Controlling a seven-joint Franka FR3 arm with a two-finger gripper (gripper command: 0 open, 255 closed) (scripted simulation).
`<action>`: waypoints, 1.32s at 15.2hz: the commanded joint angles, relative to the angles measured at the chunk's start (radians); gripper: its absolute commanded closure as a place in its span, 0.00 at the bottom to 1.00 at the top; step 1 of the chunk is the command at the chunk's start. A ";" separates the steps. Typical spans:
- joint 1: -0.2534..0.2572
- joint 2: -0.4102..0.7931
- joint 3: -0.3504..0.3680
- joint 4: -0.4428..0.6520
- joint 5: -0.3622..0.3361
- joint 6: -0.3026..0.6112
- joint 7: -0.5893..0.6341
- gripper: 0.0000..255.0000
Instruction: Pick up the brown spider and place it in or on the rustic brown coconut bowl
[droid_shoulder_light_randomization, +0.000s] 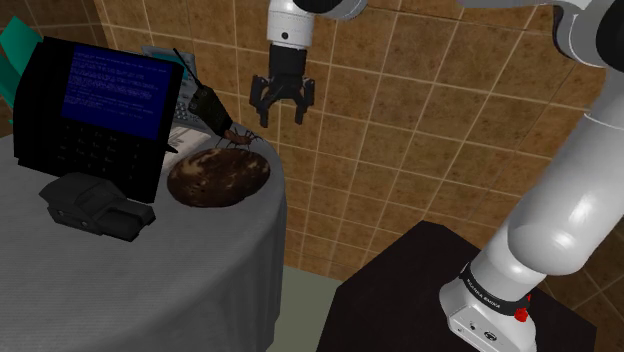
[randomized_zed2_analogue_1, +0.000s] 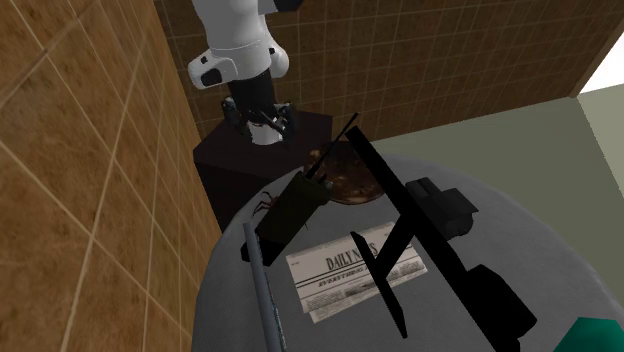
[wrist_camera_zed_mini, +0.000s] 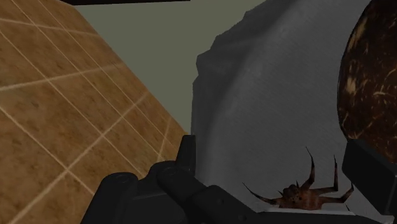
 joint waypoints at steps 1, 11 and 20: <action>0.021 0.101 0.014 0.113 -0.037 -0.021 0.060 0.00; 0.083 0.281 0.020 0.239 -0.100 0.014 0.154 0.00; 0.083 0.282 0.020 0.218 -0.100 0.034 0.154 0.00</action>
